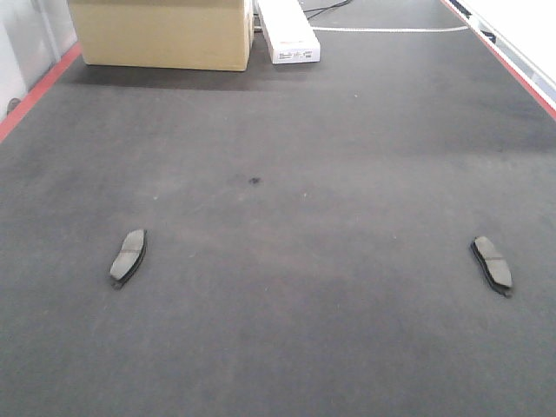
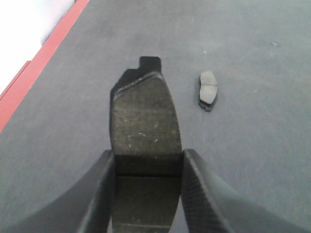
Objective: Move and align brake pads A on conveyor
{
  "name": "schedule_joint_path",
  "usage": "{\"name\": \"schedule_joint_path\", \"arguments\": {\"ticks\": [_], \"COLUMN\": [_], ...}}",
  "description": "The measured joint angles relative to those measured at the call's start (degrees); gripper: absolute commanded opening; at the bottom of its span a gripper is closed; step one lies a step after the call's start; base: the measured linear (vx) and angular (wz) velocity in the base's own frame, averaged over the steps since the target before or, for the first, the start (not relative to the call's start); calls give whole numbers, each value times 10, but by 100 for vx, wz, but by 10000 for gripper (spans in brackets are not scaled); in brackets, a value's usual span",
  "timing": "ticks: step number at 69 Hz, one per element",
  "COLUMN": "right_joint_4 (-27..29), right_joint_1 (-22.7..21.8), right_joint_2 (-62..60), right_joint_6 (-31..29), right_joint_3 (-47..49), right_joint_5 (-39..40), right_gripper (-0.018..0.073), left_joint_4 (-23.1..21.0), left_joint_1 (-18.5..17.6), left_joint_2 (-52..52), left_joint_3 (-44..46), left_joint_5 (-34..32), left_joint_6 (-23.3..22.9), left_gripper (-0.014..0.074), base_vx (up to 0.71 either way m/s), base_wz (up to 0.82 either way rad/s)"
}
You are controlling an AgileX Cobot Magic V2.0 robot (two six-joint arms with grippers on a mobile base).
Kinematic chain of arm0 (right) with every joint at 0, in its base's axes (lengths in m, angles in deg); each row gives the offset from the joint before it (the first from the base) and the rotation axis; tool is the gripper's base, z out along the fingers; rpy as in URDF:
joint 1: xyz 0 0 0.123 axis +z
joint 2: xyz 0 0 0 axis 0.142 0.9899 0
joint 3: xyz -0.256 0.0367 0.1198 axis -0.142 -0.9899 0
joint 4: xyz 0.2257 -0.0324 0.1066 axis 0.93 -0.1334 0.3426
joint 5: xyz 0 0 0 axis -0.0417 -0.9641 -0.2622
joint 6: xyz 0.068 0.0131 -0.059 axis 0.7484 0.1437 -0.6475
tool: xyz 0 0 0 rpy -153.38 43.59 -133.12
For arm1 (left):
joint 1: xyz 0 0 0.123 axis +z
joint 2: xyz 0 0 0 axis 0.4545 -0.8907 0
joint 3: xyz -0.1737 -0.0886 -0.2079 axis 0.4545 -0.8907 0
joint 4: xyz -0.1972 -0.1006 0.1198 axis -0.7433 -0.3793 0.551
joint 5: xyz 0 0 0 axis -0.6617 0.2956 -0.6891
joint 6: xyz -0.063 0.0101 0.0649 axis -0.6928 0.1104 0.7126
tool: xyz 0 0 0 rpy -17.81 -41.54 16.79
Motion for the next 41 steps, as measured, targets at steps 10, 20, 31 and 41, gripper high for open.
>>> {"name": "schedule_joint_path", "arguments": {"ticks": [10, 20, 31, 41], "right_joint_4": [0, 0, 0, 0], "right_joint_1": [0, 0, 0, 0], "right_joint_2": [0, 0, 0, 0], "right_joint_6": [0, 0, 0, 0], "right_joint_3": [0, 0, 0, 0], "right_joint_5": [0, 0, 0, 0], "right_gripper": [-4, -4, -4, -4], "left_joint_4": [0, 0, 0, 0], "left_joint_1": [0, 0, 0, 0], "left_joint_2": [0, 0, 0, 0], "left_joint_3": [0, 0, 0, 0], "left_joint_5": [0, 0, 0, 0], "left_joint_6": [0, 0, 0, 0], "left_gripper": [-6, -6, -6, -6], "base_vx": [14, 11, 8, 6], "base_wz": [-5, -5, -4, -2]}}
